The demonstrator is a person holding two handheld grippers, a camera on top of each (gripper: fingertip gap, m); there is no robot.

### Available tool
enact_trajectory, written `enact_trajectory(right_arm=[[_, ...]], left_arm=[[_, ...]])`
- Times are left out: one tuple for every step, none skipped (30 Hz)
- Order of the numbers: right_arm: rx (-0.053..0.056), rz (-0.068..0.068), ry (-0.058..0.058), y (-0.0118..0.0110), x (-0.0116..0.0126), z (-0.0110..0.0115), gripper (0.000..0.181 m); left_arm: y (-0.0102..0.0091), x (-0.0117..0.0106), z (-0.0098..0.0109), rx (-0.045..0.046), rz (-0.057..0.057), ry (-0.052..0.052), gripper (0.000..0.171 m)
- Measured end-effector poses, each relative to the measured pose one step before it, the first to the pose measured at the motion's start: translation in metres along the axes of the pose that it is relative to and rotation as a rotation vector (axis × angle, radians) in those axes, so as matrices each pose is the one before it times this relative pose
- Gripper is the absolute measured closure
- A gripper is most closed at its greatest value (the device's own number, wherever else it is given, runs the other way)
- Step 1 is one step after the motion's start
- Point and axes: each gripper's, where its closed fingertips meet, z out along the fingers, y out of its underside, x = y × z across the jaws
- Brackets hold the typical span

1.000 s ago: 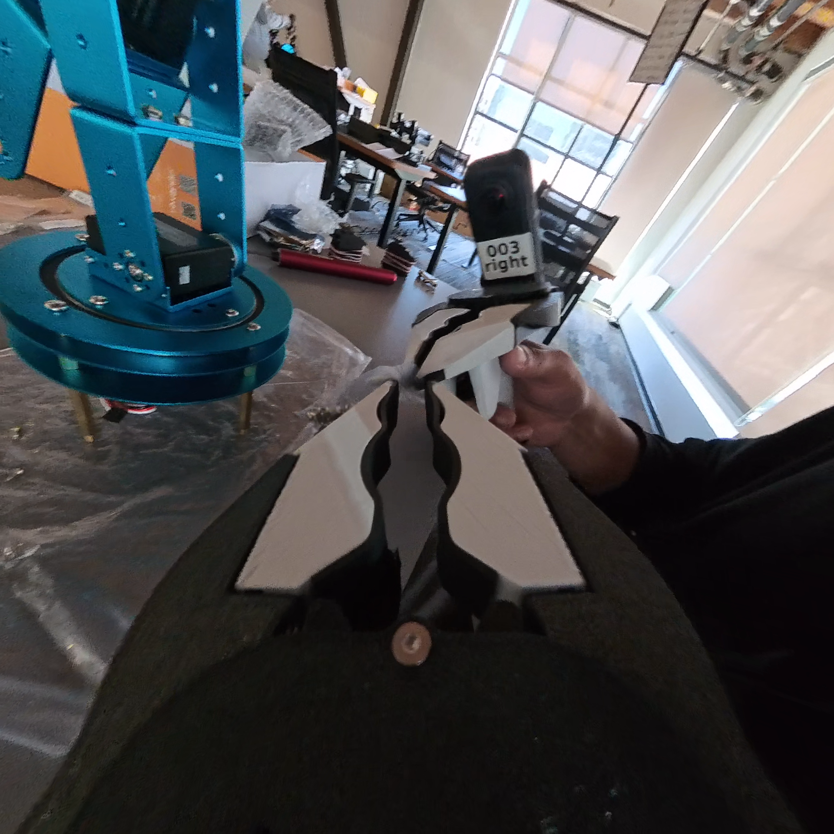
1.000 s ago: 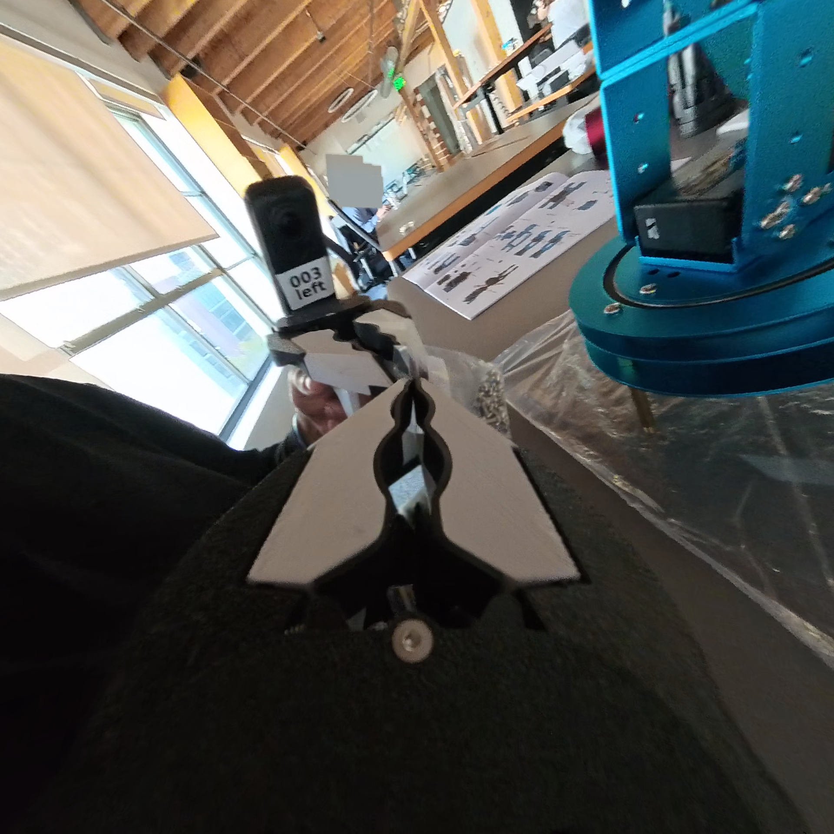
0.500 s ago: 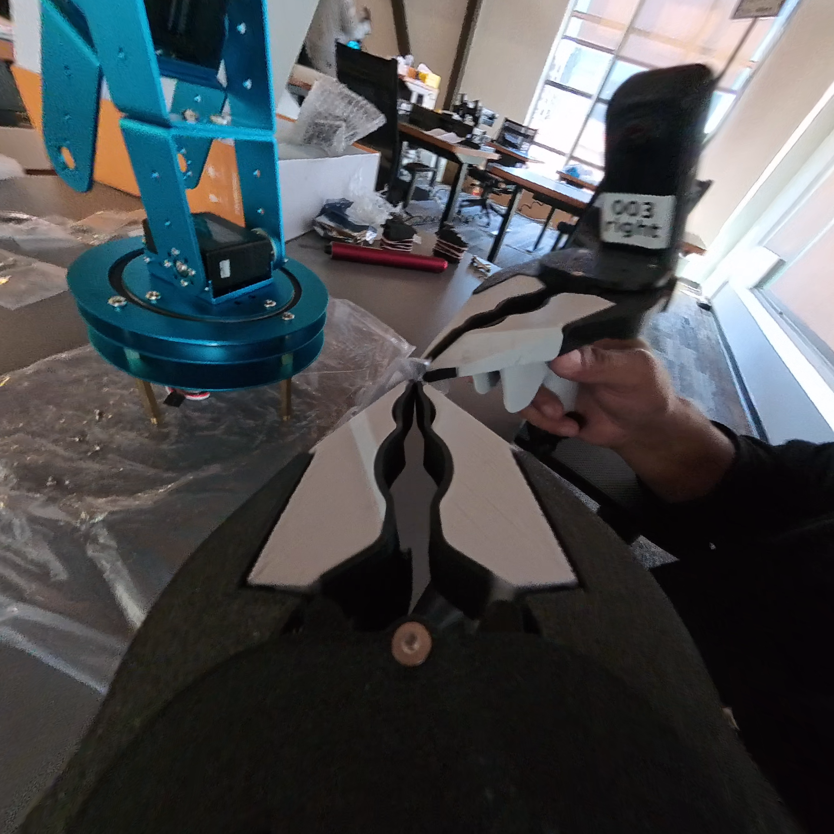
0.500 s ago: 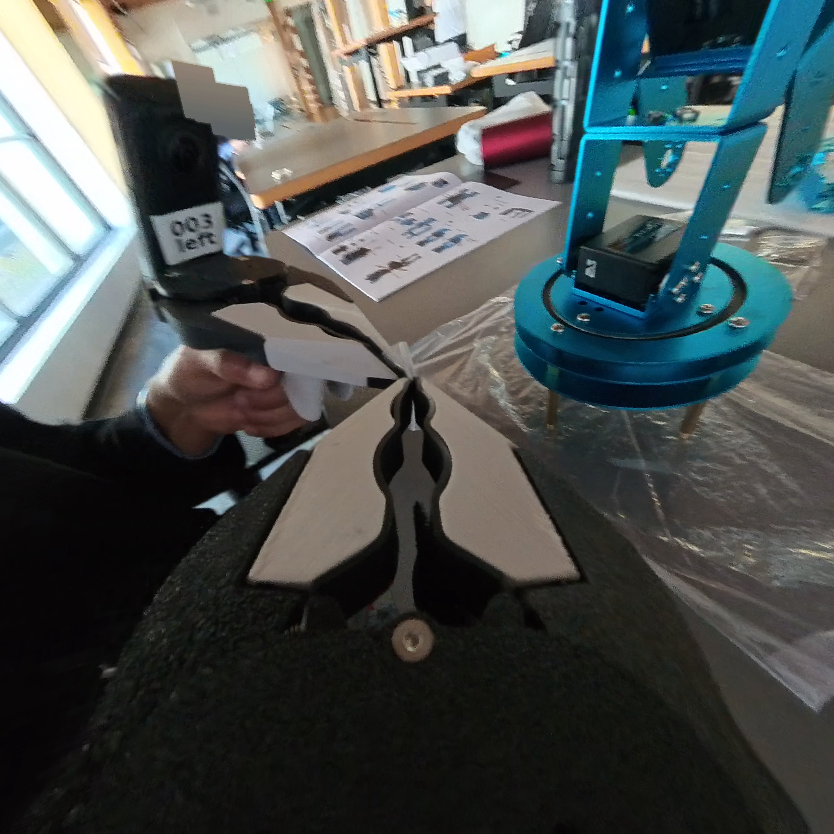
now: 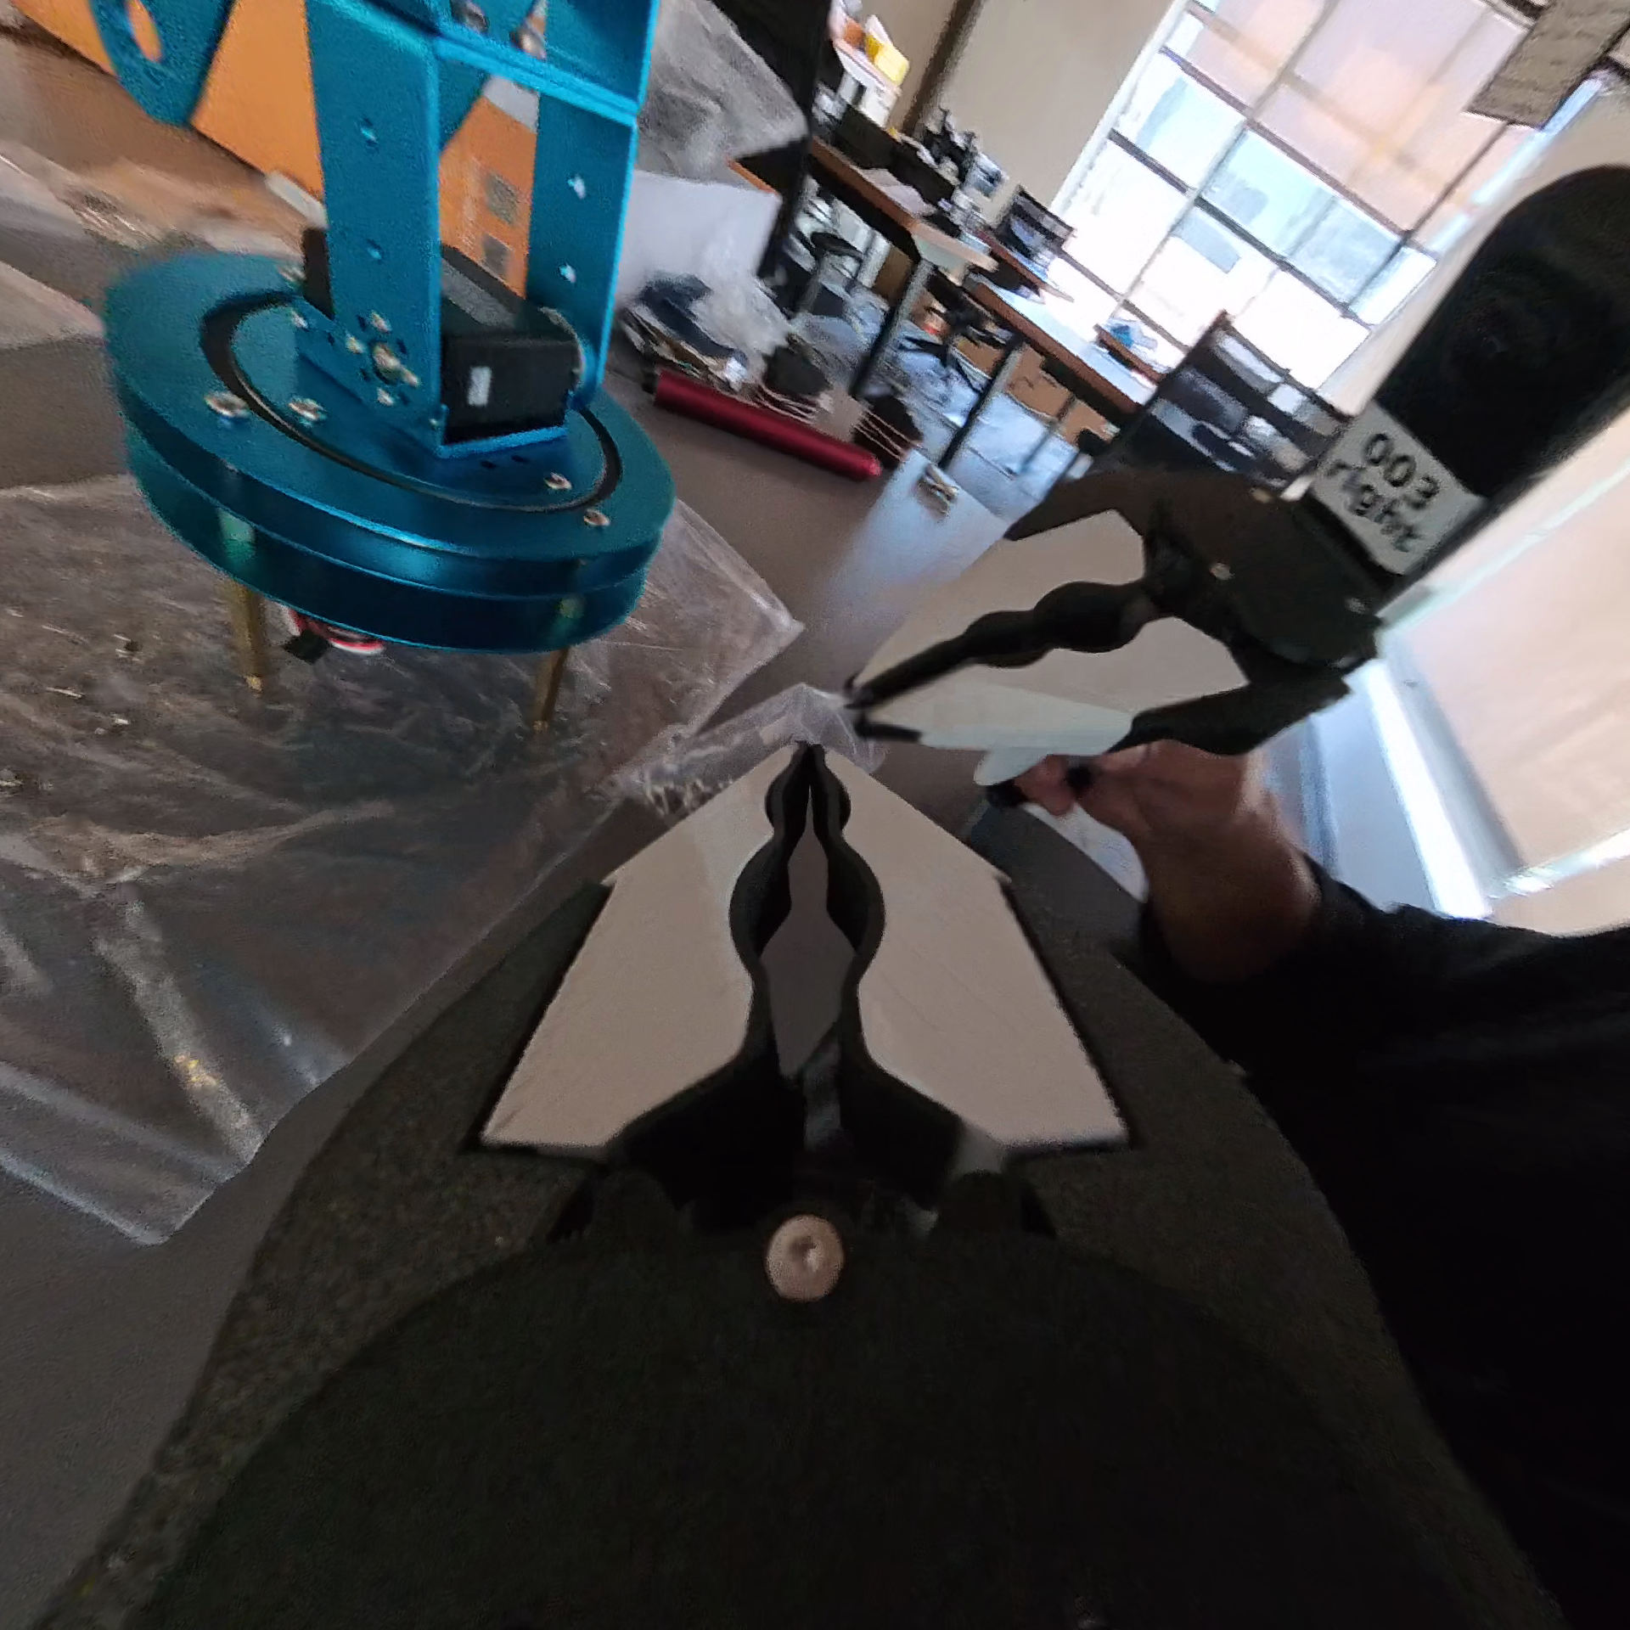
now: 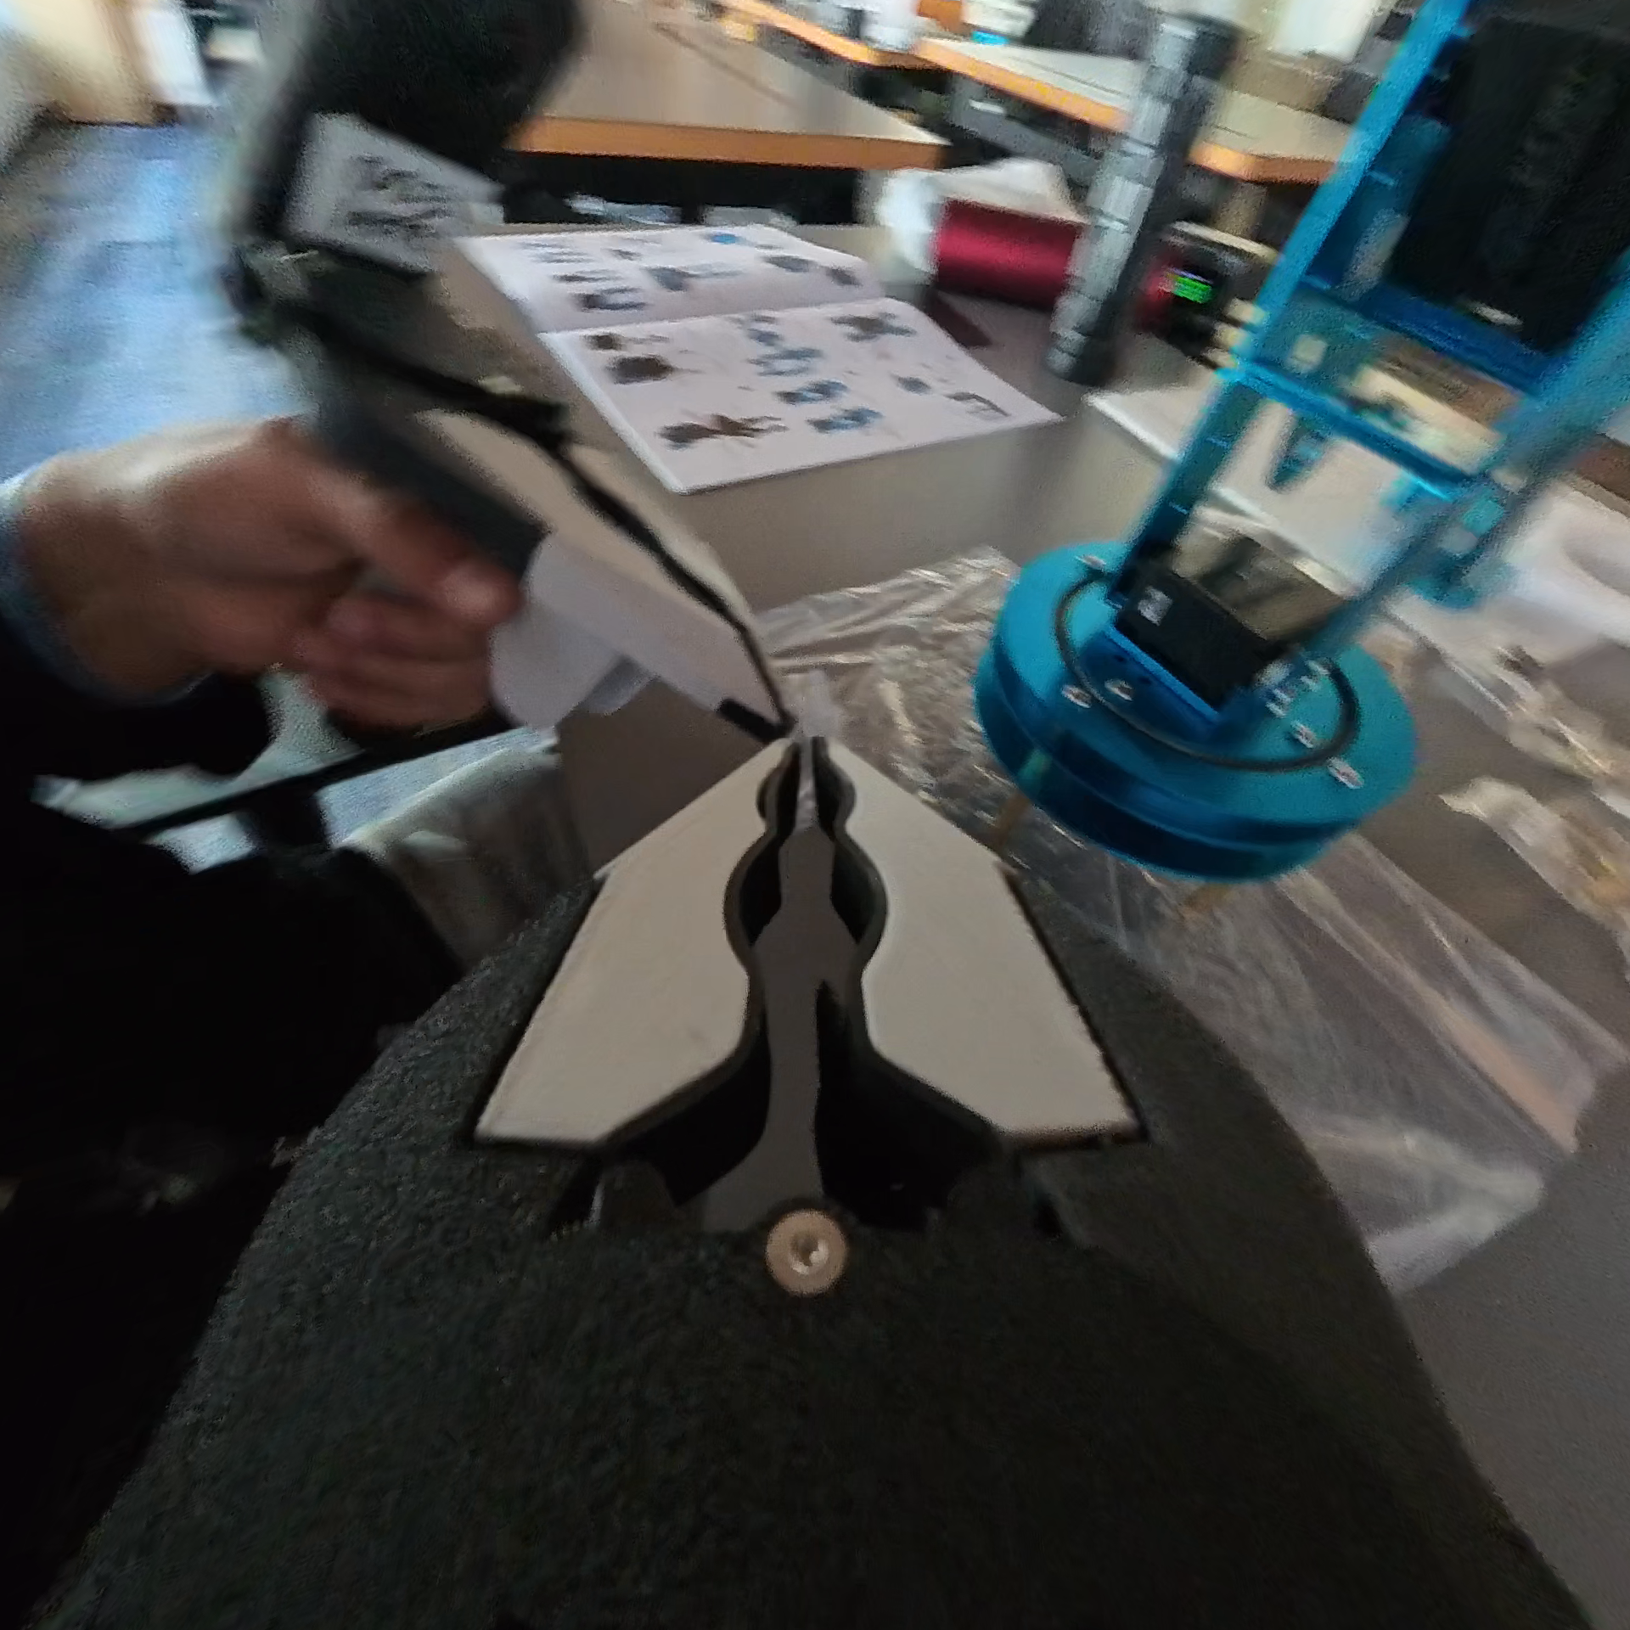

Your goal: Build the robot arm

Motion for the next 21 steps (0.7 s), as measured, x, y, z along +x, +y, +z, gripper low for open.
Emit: enact_trajectory(right_arm=[[-0.0011,-0.0308,-0.0634,-0.00081,-0.00394,-0.0024,0.167],[0.0021,-0.0443,-0.076,-0.00242,-0.00682,-0.00212,0.137],[0.0058,-0.0616,-0.0991,-0.00271,-0.01304,-0.00098,0.12],[-0.0156,-0.0792,-0.038,-0.00007,-0.00442,0.00119,0.113],[-0.0325,-0.098,-0.0109,0.00224,-0.00094,0.00353,0.113],[-0.0351,-0.0955,-0.0048,0.00305,-0.00096,0.00522,0.11],[-0.0345,-0.0848,0.0214,0.00333,0.00343,0.00542,0.111],[-0.0161,-0.0637,0.0148,0.0019,0.00257,0.00528,0.112],[0.0024,-0.0259,-0.0093,-0.00008,0.00008,0.00463,0.113],[0.0088,0.0104,-0.0316,-0.00081,-0.00155,0.00397,0.11],[0.036,0.0352,-0.0248,-0.00466,0.0004,0.00237,0.111],[0.0357,0.0408,-0.0131,-0.00373,0.00257,0.0013,0.116],[0.0219,0.0317,-0.017,-0.00159,0.00104,0.00146,0.118],[0.0319,0.0168,-0.0041,-0.00292,0.0013,0.00023,0.125],[0.031,0.0109,-0.0072,-0.00273,-0.00024,0.00012,0.128],[0.0007,0.0099,-0.0179,0.0014,-0.00226,0.00143,0.133],[-0.0099,-0.0066,-0.0048,0.003,-0.0013,0.00195,0.139],[-0.0023,-0.0138,0.0149,0.00182,0.00079,0.00214,0.14],[0.0065,-0.0101,0.0103,0.00005,0.00006,0.00152,0.142],[0.0068,-0.0048,0.0072,-0.00066,0.00027,0.00112,0.144],[0.0022,-0.0034,0.0045,-0.0001,0.0002,0.00138,0.145]], left_arm=[[0.00087,0.00204,-0.00199,-0.04283,-0.0244,0.0418,0.171],[0.00469,0.00256,-0.00089,-0.07219,-0.0084,0.0462,0.171],[0.00269,0.00053,-0.00087,-0.0619,-0.0162,0.0363,0.171],[0.00284,0.00005,-0.00098,-0.06714,-0.025,0.035,0.171],[0.00299,0.00214,-0.00142,-0.07256,-0.0279,0.0452,0.171],[0.0007,0.00279,-0.00185,-0.05716,-0.0347,0.0428,0.171],[0.00026,0.00202,-0.00181,-0.05125,-0.0312,0.0303,0.171],[0.00186,0.00223,-0.00179,-0.05798,-0.023,0.027,0.171],[-0.00047,0.00085,-0.00241,-0.03613,-0.0227,0.0156,0.171],[-0.00158,0.00021,-0.00245,-0.02226,-0.0236,0.0096,0.171],[-0.00067,-0.00023,-0.00205,-0.02203,-0.0199,0.0071,0.171],[0.00099,0.00241,-0.00128,-0.02681,-0.0101,0.0233,0.171],[0.00093,0.00134,-0.00094,-0.01759,-0.0094,0.0132,0.171],[0.00155,-0.00105,-0.0006,-0.01678,0.0005,-0.0053,0.171],[0.00139,-0.00067,-0.00086,-0.01285,-0.0022,0.0002,0.171],[0.00002,0.00009,-0.00145,-0.00463,-0.0157,0.01,0.171],[0.0002,-0.00144,-0.00165,-0.00465,-0.0093,-0.0015,0.171],[0.00121,-0.00259,-0.00148,-0.01054,-0.0027,-0.0115,0.171],[0.0016,-0.00262,-0.00129,-0.01109,-0.0045,-0.0128,0.171],[0.00118,-0.00252,-0.00161,-0.01106,-0.0037,-0.0151,0.171],[0.00101,-0.00168,-0.00173,-0.0128,-0.0003,-0.014,0.171]])
